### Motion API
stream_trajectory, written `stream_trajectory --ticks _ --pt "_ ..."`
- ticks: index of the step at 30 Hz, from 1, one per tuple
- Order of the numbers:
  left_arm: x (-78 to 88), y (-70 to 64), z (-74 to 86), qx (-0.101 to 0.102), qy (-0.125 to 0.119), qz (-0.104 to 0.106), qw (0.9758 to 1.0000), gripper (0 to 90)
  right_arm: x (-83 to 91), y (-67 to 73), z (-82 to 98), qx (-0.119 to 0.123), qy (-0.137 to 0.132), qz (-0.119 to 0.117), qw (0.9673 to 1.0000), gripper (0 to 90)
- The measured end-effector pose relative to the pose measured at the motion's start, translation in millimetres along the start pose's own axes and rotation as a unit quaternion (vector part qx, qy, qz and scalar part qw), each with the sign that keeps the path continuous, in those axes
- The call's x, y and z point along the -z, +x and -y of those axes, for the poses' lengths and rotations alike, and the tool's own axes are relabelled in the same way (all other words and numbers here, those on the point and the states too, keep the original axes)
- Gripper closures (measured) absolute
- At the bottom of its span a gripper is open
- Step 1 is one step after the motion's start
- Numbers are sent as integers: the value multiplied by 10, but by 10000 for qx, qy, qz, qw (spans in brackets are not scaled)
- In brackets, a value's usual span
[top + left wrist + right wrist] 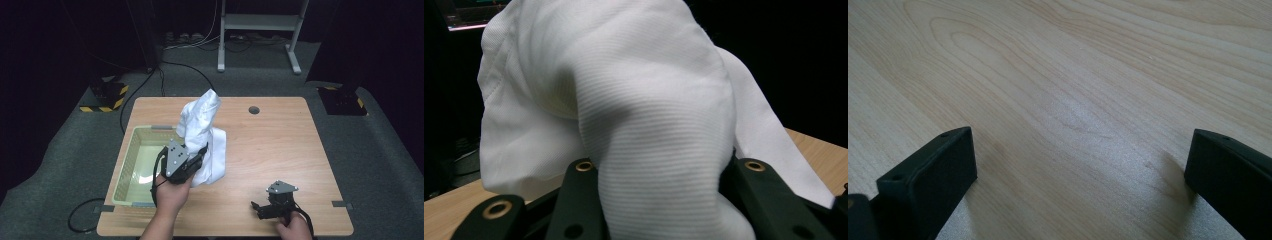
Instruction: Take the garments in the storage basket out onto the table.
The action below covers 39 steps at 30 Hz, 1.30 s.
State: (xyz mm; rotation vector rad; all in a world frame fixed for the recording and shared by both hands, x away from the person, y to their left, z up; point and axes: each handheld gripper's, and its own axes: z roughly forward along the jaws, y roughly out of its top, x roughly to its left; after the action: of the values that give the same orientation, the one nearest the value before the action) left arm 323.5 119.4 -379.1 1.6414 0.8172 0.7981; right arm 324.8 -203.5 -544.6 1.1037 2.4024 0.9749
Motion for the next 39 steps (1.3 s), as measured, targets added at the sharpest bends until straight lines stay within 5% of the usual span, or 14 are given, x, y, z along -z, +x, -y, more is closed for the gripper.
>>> stream_trajectory --ticks 39 --pt "-415 -454 -180 -56 52 223 9997 633 0 1 1 5 2 4 10000 0"
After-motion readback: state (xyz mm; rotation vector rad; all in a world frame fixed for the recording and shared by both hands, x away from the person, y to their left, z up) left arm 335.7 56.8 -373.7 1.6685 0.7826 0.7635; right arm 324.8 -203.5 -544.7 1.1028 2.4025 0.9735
